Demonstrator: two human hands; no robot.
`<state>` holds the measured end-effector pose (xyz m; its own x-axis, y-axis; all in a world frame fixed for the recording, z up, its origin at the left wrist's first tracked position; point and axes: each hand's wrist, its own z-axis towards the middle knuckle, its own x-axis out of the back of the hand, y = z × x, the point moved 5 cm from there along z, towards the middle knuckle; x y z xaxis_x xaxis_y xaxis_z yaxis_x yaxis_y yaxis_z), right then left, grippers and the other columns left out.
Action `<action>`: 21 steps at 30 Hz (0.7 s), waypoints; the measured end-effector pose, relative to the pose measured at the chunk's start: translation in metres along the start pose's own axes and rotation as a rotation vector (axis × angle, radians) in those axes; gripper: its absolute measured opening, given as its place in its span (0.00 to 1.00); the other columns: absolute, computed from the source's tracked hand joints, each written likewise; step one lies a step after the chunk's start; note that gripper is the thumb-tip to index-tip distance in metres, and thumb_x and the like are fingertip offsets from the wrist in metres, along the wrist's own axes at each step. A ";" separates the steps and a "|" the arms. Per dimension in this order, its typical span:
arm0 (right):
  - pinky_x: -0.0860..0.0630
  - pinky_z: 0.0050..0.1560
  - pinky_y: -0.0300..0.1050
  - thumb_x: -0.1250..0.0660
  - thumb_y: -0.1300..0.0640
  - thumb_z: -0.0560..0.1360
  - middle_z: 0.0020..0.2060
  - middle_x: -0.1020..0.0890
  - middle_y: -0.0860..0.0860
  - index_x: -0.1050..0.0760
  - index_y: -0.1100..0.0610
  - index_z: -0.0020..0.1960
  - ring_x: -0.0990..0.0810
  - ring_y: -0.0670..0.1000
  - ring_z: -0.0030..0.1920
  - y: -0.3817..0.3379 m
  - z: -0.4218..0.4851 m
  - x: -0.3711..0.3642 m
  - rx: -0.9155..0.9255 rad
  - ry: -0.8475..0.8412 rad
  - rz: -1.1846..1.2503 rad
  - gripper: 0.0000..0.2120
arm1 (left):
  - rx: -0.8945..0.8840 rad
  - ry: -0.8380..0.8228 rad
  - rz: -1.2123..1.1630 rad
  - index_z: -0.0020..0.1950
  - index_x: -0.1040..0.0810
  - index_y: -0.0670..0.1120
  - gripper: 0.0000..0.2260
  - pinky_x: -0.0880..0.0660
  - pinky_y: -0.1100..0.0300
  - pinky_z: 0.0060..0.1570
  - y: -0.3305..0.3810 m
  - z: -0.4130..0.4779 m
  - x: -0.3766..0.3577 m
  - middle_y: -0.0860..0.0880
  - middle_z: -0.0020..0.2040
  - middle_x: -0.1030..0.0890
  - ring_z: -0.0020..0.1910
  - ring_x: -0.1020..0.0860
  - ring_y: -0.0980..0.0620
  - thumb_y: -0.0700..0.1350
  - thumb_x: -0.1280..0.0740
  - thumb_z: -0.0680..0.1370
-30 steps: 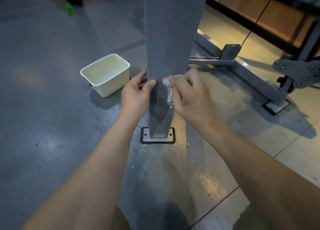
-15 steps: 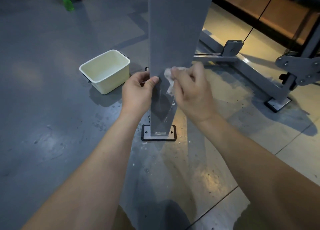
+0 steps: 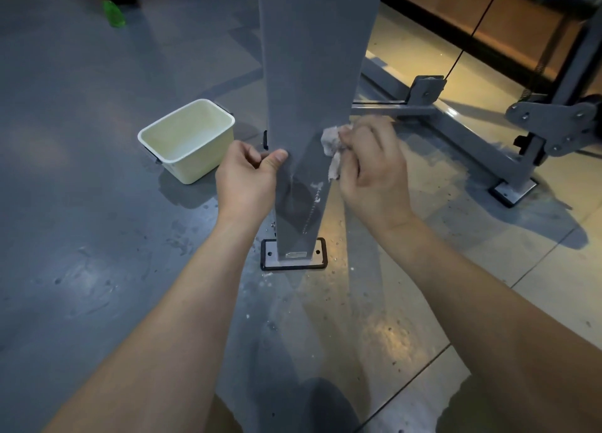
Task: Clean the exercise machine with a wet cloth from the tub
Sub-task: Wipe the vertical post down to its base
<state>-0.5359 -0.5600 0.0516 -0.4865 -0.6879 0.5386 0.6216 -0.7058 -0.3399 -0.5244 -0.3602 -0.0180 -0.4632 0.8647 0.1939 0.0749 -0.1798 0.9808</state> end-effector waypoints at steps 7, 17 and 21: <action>0.21 0.45 0.47 0.35 0.68 0.76 0.49 0.23 0.55 0.23 0.60 0.50 0.22 0.54 0.46 0.007 -0.024 -0.006 -0.061 -0.151 0.032 0.06 | 0.015 -0.045 -0.103 0.39 0.38 0.52 0.21 0.21 0.42 0.52 -0.001 -0.001 0.000 0.59 0.33 0.20 0.40 0.20 0.49 0.56 0.26 0.69; 0.22 0.35 0.55 0.41 0.58 0.80 0.45 0.24 0.58 0.21 0.63 0.47 0.23 0.58 0.41 0.008 -0.047 -0.033 -0.076 -0.264 -0.028 0.13 | 0.029 -0.022 -0.129 0.40 0.40 0.51 0.22 0.31 0.53 0.43 0.004 -0.012 -0.001 0.63 0.26 0.25 0.36 0.28 0.51 0.50 0.26 0.78; 0.22 0.34 0.54 0.36 0.58 0.76 0.45 0.24 0.54 0.19 0.59 0.49 0.22 0.58 0.39 0.003 -0.035 -0.020 -0.121 -0.205 -0.024 0.07 | 0.039 -0.065 -0.163 0.41 0.38 0.51 0.19 0.28 0.54 0.45 0.006 -0.015 0.001 0.62 0.30 0.23 0.37 0.26 0.52 0.49 0.26 0.79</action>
<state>-0.5457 -0.5543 0.0126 -0.3575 -0.6303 0.6891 0.5268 -0.7454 -0.4085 -0.5374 -0.3677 -0.0127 -0.4138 0.9098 0.0321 0.0385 -0.0177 0.9991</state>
